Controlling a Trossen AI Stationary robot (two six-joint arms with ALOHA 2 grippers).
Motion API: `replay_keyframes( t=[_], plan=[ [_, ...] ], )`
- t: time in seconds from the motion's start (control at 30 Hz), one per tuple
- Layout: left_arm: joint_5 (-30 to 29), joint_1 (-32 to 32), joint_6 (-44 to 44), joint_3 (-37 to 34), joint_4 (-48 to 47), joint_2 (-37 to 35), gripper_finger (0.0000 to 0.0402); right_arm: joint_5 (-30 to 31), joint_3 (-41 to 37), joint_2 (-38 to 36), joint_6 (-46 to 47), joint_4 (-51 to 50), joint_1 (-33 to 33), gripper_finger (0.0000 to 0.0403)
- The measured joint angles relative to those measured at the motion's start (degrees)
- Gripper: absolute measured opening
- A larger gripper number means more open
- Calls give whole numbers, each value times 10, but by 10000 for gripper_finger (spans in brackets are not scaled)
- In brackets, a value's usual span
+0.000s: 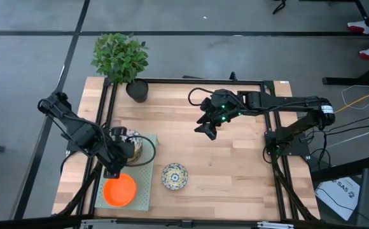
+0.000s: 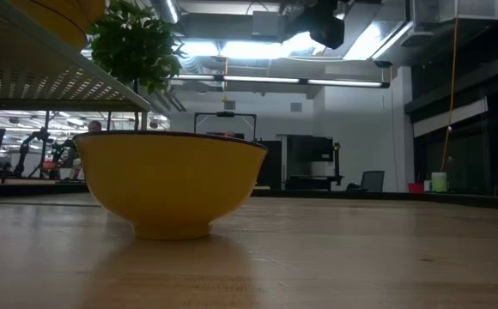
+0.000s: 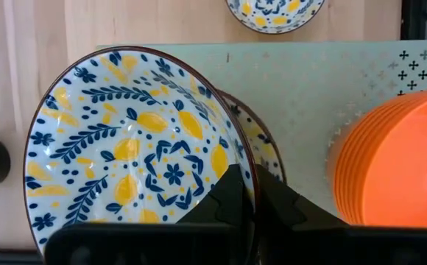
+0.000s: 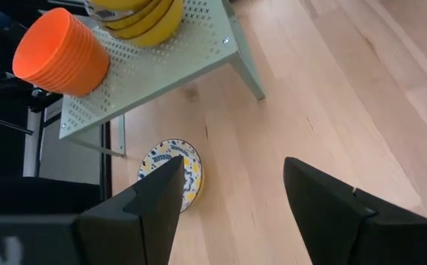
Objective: Pick & Place Mini bowls
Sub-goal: Stack the patterned bowl on top of the patterned bowl on the shelf
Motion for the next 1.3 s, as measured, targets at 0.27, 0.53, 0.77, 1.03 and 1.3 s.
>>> replay_keyframes(
  t=[0.27, 0.53, 0.77, 1.03, 1.3],
  plan=[
    [43, -3, -3, -17, 11, 0, 23, -1, 0, 0, 3, 2, 2, 232],
    [55, -3, -3, -25, 10, 0, 61, -5, 0, 0, 2, 16, 2, 232],
    [73, -4, -13, -7, 22, -2, 100, -6, 0, -1, 0, 21, 2, 232],
    [30, -3, -14, 54, 18, -22, 113, -5, 0, -1, -16, 35, 2, 232],
    [-34, 4, -26, 112, 29, -51, 114, -5, 0, -1, -36, 48, 7, 232]
  ],
)
